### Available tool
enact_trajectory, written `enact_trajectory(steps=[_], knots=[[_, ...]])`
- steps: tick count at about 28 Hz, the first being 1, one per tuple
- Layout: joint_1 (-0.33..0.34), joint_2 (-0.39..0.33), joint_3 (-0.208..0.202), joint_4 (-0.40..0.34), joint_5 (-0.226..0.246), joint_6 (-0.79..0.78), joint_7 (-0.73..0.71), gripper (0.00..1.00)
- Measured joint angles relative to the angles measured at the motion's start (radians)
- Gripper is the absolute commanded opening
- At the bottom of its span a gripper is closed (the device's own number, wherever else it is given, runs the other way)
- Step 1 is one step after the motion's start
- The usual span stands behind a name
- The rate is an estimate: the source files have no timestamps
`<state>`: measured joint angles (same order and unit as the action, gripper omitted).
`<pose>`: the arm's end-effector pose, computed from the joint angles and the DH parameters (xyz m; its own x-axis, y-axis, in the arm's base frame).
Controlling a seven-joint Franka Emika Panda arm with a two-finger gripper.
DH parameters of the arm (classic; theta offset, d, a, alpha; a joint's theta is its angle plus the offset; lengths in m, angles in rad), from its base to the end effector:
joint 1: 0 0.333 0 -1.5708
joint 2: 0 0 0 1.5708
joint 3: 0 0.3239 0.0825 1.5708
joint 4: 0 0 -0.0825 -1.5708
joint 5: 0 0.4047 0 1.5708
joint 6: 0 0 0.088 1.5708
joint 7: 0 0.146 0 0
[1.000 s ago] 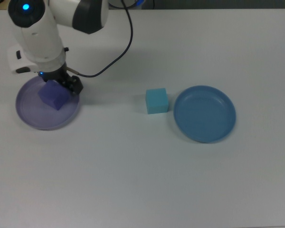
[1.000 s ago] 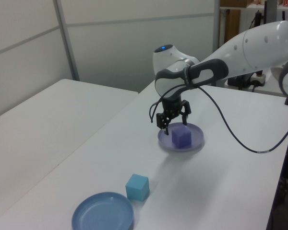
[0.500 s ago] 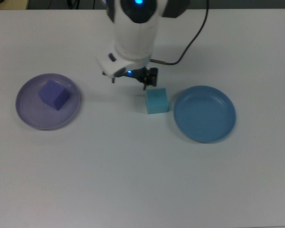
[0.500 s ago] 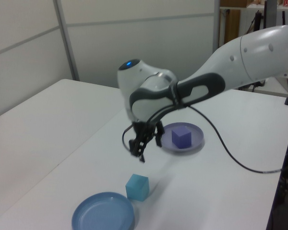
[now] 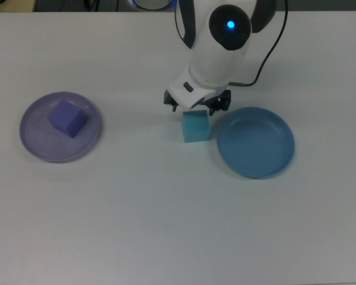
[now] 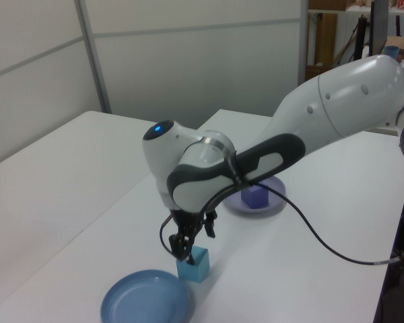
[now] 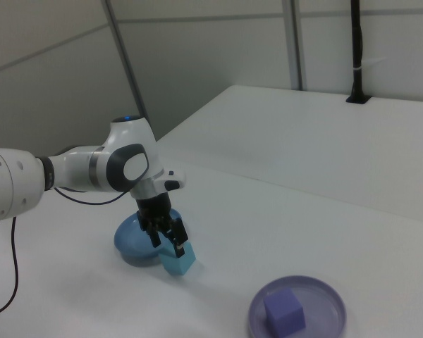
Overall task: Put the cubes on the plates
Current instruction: 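Grasp the light-blue cube and lift it toward the blue plate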
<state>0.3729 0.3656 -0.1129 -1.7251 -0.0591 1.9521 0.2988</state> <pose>0.6307 0.1660 0.3216 0.9944 -0.0151 -0.1044 -0.0016 -0.9918 0.1279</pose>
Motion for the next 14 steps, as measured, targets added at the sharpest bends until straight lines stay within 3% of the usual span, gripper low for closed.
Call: enact_trajectory(steps=[12,13,14], knots=[[0.0,0.048,0.022,0.006,-0.028,0.042,0.013,0.98],[0.0,0.053,0.022,0.009,-0.033,0.043,0.016,0.87],[0.0,0.058,0.022,0.012,-0.037,0.044,0.019,0.42]])
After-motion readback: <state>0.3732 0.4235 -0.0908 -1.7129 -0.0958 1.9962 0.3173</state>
